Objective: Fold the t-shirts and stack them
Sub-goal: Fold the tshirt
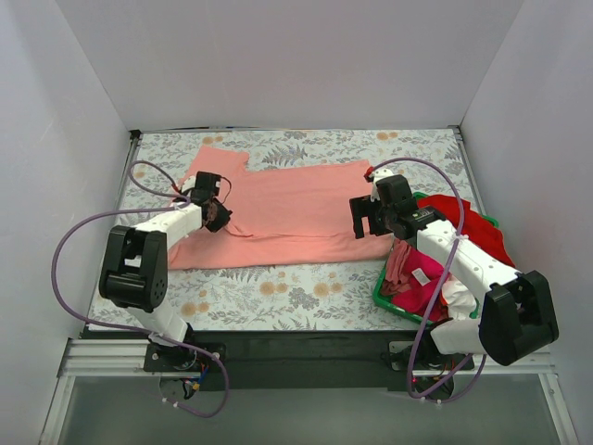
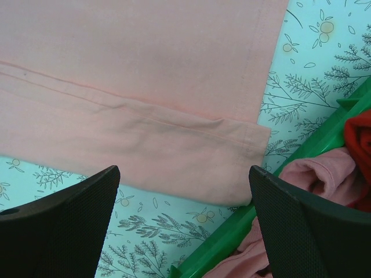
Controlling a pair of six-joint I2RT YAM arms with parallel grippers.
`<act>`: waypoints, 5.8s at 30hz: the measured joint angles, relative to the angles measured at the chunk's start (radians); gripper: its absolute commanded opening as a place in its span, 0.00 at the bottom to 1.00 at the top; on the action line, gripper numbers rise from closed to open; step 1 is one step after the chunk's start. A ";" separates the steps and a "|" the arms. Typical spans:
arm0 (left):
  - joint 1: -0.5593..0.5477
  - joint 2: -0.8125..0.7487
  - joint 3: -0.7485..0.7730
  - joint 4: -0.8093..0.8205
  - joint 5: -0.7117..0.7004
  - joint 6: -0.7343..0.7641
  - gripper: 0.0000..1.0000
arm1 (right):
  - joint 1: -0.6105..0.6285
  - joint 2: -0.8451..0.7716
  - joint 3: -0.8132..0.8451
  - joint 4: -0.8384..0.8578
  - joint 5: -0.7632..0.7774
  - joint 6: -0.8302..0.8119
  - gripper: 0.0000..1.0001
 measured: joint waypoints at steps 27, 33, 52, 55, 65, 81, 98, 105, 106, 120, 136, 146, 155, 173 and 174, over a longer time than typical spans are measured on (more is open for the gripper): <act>-0.084 0.241 0.264 0.026 0.031 0.360 0.00 | 0.000 0.020 -0.005 -0.012 0.029 -0.011 0.98; -0.085 0.261 0.294 0.021 0.032 0.374 0.00 | 0.000 0.021 -0.005 -0.016 0.030 -0.011 0.98; -0.089 0.300 0.357 0.014 0.047 0.386 0.67 | 0.000 0.065 -0.005 -0.017 0.037 -0.010 0.98; -0.089 0.297 0.369 0.014 0.046 0.385 0.74 | 0.000 0.079 0.002 -0.020 0.037 -0.008 0.98; -0.081 0.269 0.384 0.018 0.031 0.378 0.84 | 0.000 0.098 0.072 -0.023 0.030 -0.001 0.98; 0.024 0.240 0.547 -0.016 0.063 0.329 0.87 | -0.047 0.220 0.225 -0.027 -0.033 0.013 0.98; 0.165 0.962 1.378 -0.017 -0.001 0.489 0.91 | -0.122 0.463 0.439 -0.009 -0.064 0.011 0.98; 0.166 1.040 1.428 0.028 -0.074 0.539 0.90 | -0.123 0.469 0.441 -0.010 -0.059 -0.025 0.98; 0.167 1.045 1.434 0.034 -0.077 0.541 0.90 | -0.123 0.470 0.441 -0.011 -0.057 -0.031 0.98; 0.173 1.112 1.495 0.082 -0.082 0.626 0.71 | -0.123 0.497 0.441 -0.016 -0.049 -0.049 0.98; 0.180 1.109 1.493 0.037 -0.056 0.730 0.14 | -0.123 0.505 0.440 -0.018 -0.053 -0.038 0.98; 0.179 1.059 1.414 0.045 -0.023 0.745 0.00 | -0.124 0.557 0.522 -0.037 -0.040 -0.016 0.98; 0.174 0.994 1.305 0.074 -0.014 0.745 0.00 | -0.172 0.819 0.871 -0.044 -0.013 0.072 0.97; 0.172 0.952 1.220 0.129 -0.013 0.741 0.00 | -0.198 1.219 1.270 0.002 0.043 0.050 0.89; 0.172 0.950 1.214 0.132 -0.013 0.741 0.00 | -0.199 1.219 1.269 0.004 0.043 0.055 0.88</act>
